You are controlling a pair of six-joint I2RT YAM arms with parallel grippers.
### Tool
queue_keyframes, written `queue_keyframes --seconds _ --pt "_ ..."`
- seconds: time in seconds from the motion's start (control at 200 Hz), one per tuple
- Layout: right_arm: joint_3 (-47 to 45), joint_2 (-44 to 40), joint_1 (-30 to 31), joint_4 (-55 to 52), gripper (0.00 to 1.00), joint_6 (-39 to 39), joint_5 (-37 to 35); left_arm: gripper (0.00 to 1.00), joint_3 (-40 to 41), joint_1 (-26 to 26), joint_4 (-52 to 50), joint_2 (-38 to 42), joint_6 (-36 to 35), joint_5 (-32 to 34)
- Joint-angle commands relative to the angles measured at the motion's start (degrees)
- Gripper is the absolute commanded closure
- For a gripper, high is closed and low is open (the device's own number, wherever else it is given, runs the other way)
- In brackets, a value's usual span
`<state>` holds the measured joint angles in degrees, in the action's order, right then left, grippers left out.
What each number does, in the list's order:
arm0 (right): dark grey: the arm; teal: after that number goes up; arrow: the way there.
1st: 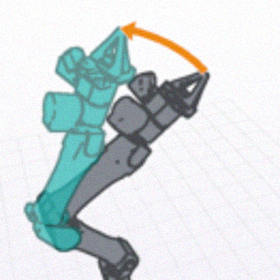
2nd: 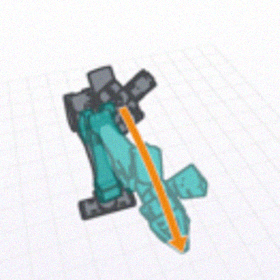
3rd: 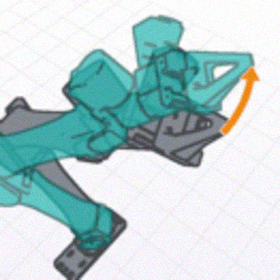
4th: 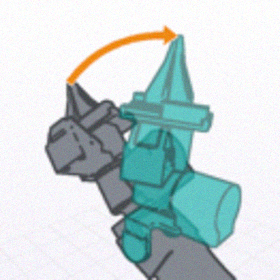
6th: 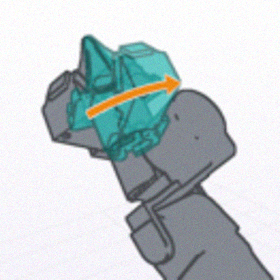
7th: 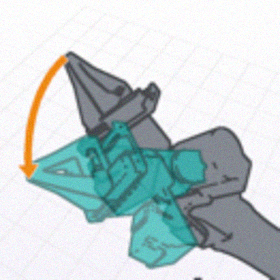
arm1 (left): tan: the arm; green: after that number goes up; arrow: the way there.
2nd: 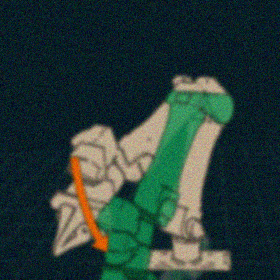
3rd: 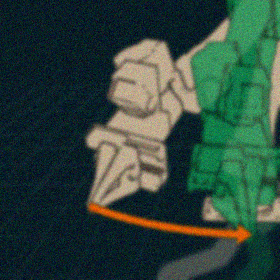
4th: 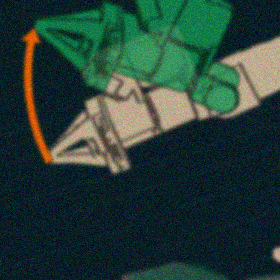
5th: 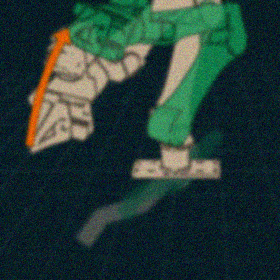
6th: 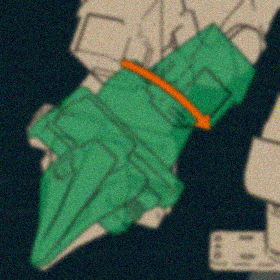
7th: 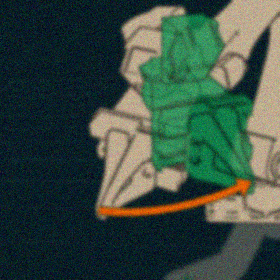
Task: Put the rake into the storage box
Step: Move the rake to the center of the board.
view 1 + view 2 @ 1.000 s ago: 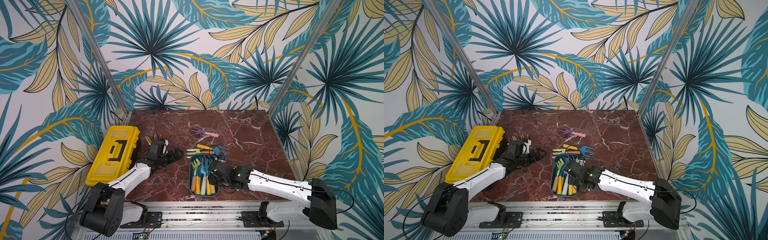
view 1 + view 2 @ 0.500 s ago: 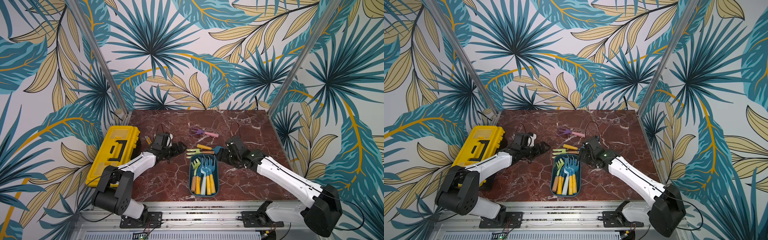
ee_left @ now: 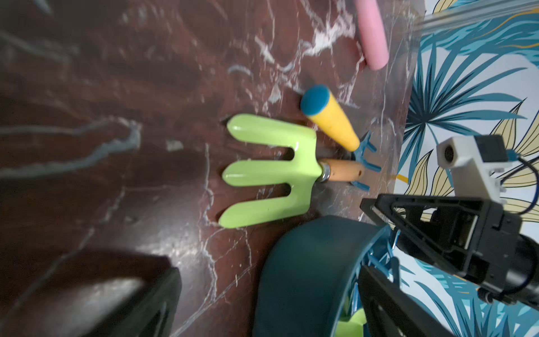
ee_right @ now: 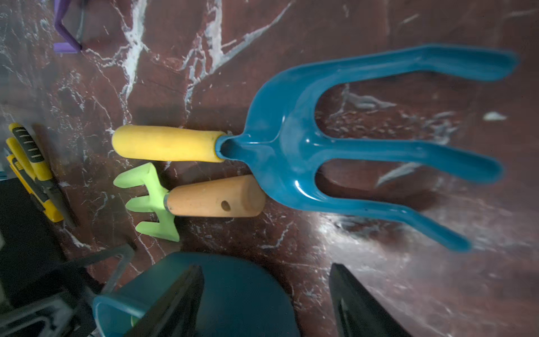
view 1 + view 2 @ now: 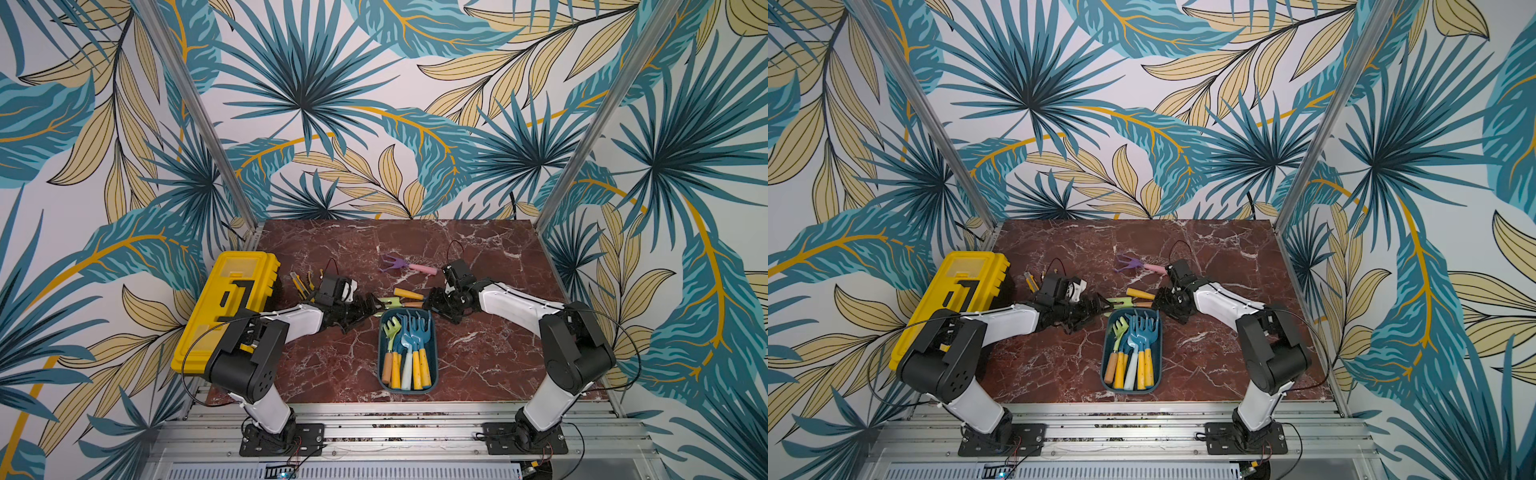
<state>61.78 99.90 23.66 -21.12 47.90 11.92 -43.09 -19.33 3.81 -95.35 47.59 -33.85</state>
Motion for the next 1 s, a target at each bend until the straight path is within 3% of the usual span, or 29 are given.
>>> queue_keyframes --seconds 0.0,0.21,0.561,0.806,0.997 --pt "-1.33 2.05 -0.07 5.82 0.27 3.06 1.28 0.00 2.72 -0.74 6.48 -2.67 3.16 -1.24" --pt "2.92 10.31 -0.94 12.78 0.27 5.86 -0.11 0.00 0.12 -0.70 13.18 -8.44 5.67 -0.54" --pt "15.92 20.63 -4.90 11.54 0.28 4.46 -5.79 0.01 -9.21 2.04 9.99 -13.30 3.16 -0.28" --pt "26.70 24.98 -5.34 0.10 0.32 4.63 -7.34 0.01 -10.46 4.22 7.49 -12.88 1.20 -1.06" --pt "31.76 24.61 -3.12 -15.43 0.27 13.08 -16.97 0.00 -7.76 4.82 7.58 -10.77 0.79 -1.55"
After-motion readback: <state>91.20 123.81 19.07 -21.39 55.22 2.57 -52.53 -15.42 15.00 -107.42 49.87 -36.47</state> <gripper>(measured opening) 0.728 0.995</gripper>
